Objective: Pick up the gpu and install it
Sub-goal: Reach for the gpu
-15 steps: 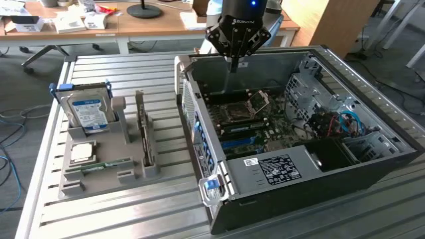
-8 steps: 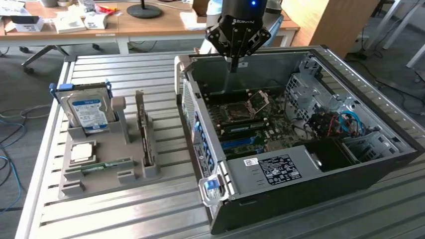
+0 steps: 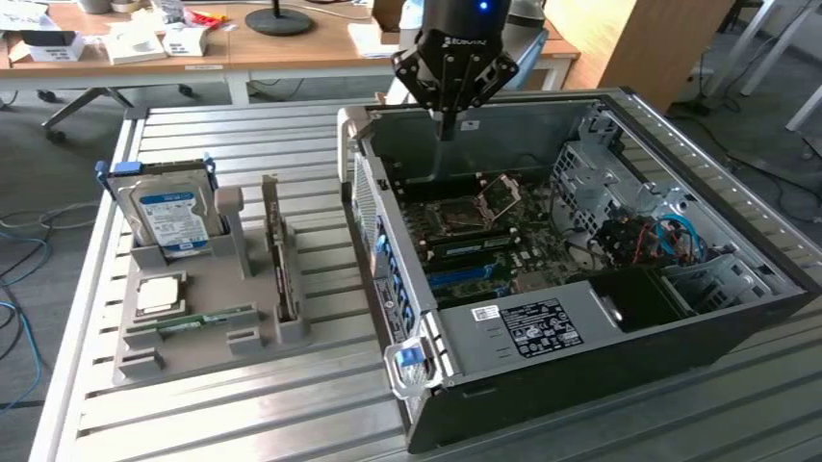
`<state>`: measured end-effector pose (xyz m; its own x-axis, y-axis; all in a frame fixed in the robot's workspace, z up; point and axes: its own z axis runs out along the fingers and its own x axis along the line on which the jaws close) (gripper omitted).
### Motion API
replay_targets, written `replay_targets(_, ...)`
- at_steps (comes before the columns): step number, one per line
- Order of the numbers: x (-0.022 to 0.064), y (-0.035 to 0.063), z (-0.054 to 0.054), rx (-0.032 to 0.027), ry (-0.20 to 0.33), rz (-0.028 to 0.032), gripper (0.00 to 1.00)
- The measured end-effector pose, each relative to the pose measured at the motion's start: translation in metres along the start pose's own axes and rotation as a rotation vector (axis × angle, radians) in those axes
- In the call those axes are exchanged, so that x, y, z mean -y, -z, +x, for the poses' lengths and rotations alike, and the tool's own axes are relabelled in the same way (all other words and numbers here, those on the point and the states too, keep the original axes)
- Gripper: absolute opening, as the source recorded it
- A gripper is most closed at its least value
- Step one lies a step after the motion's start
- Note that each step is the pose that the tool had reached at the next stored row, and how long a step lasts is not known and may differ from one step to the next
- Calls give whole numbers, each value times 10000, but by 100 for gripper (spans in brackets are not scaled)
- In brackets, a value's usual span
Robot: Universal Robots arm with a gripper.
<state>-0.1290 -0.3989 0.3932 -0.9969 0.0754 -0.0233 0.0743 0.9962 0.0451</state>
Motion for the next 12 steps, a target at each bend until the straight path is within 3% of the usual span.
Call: replay_targets(12,27,5,411,0,1,0,11)
